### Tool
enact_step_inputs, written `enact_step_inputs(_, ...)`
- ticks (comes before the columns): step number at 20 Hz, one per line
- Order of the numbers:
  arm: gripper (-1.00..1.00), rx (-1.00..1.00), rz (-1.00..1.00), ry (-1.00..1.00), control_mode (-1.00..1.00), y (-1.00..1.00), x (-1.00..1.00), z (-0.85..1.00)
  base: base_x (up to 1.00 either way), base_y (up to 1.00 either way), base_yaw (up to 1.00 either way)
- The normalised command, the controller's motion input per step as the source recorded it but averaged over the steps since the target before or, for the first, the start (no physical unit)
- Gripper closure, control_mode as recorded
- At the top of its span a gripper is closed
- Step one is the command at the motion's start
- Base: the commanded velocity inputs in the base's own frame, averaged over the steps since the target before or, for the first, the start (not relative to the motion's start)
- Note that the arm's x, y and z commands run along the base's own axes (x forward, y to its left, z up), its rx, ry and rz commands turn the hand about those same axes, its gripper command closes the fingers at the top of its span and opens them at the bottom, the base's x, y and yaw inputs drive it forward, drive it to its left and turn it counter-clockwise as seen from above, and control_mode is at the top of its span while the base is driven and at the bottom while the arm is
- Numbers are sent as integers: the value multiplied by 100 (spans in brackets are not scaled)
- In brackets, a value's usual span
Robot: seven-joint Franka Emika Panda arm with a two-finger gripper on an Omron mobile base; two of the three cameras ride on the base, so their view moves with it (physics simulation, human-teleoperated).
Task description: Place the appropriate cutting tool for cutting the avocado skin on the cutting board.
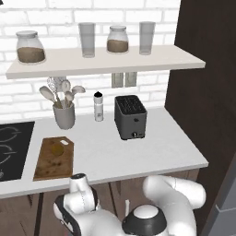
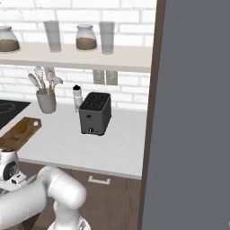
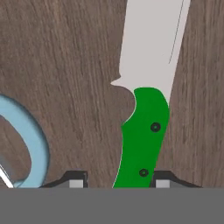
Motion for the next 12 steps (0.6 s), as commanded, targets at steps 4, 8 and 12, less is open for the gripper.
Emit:
enact_step_inputs(4,100,2,0,-1,-100,-2,-30,-30,0,0,0)
enact_step_inputs(8,100,2,-16,-8,-100,-1,-47,-5,0,0,0)
enact_step_inputs(12,100,0,-27,-5,-100,-5,-58,77,0,0,0)
